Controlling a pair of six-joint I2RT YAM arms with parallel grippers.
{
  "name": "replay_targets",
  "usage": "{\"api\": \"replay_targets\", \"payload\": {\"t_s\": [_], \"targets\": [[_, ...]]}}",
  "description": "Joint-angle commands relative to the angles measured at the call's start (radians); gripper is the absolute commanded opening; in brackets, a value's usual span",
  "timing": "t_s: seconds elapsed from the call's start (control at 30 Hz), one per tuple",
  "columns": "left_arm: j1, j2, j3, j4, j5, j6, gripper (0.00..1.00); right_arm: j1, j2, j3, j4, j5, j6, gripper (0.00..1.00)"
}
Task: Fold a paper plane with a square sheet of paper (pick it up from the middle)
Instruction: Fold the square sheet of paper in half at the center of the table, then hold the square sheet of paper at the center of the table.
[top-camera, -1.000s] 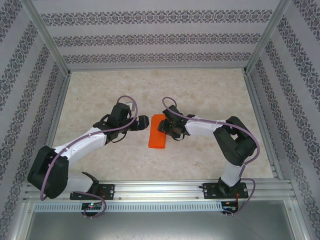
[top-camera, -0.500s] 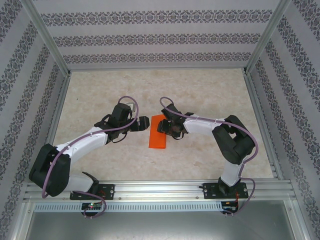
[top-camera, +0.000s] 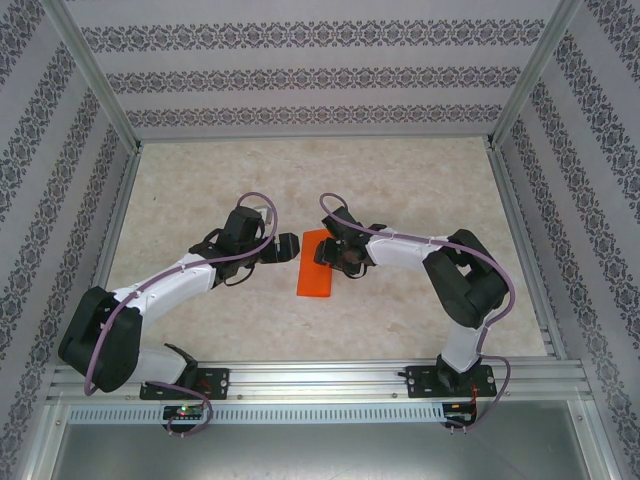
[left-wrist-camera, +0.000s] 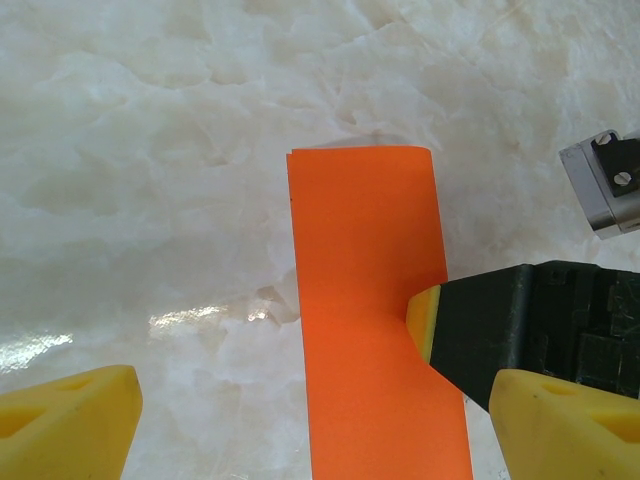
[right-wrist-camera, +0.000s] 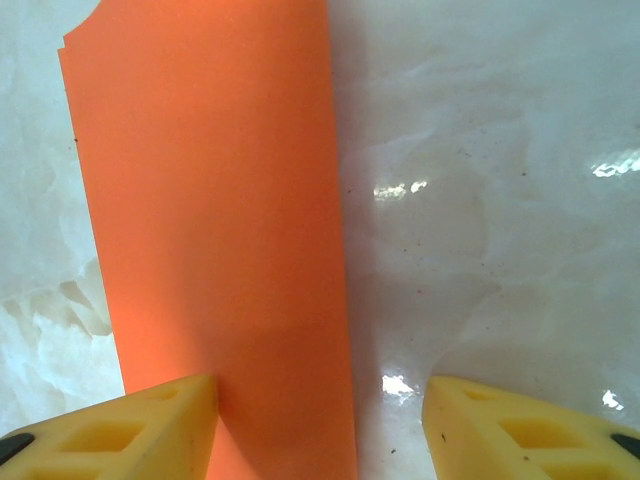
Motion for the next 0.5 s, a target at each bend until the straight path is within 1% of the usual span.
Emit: {"api": "replay_targets", "payload": {"t_s": [0.0, 0.23, 0.47], "targets": [[-0.013, 0.007, 0.032, 0.003, 0.011, 0.001, 0.91, 0.007, 0.058, 0.01, -0.001, 0.011, 0.001, 0.57], [-0.01, 0.01, 0.033, 0.002, 0.01, 0.005, 0.9, 0.006, 0.067, 0.016, -0.03, 0.022, -0.021, 0.56], [-0.011, 0.014, 0.037, 0.001, 0.015, 0.003, 0.9, 0.005, 0.082, 0.023, -0.042, 0.035, -0.002, 0.56]]}}
